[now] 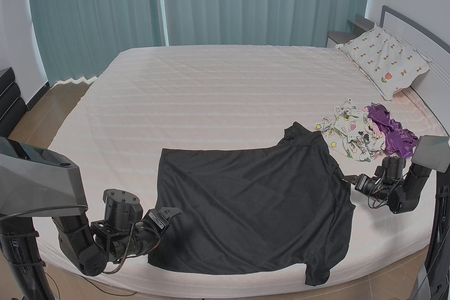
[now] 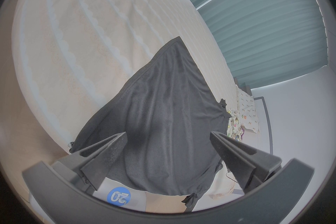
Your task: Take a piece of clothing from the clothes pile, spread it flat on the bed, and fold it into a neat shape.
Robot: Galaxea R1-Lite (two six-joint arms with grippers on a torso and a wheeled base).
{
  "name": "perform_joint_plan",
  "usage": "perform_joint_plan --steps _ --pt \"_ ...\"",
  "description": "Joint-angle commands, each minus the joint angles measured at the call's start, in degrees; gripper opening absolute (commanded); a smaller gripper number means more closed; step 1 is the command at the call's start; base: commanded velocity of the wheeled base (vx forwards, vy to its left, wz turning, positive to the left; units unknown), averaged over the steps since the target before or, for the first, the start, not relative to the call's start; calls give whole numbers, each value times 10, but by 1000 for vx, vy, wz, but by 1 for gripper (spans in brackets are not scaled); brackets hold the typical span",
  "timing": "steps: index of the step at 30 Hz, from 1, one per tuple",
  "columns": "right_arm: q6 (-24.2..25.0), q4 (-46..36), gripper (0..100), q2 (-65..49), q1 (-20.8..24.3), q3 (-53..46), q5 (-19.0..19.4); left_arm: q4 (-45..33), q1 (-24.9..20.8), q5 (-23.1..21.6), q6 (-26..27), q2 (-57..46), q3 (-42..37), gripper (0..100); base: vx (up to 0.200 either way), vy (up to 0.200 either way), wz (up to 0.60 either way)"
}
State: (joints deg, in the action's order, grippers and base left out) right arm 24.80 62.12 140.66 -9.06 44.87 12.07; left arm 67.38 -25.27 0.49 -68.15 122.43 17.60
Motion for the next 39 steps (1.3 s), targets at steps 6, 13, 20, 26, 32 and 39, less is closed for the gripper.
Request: perform_joint_plan --steps 6,13,20,26,32,39 --pt "17 1 100 -100 -8 -126 35 0 -4 1 -1 1 -5 100 -167 0 0" --pt "15 71 100 -113 -8 -230 42 -1 -5 2 71 2 -44 100 -114 0 0" --pt "15 77 100 -114 -4 -272 45 -7 -11 11 120 14 -66 100 0 0 0" --pt "10 92 100 -109 8 -301 50 7 -27 86 160 98 -45 100 0 0 0" --pt "-2 121 100 -97 28 -327 52 15 -48 126 166 126 -17 100 0 0 0" --pt "-5 148 100 -90 38 -350 53 18 -46 163 200 157 22 100 0 0 0"
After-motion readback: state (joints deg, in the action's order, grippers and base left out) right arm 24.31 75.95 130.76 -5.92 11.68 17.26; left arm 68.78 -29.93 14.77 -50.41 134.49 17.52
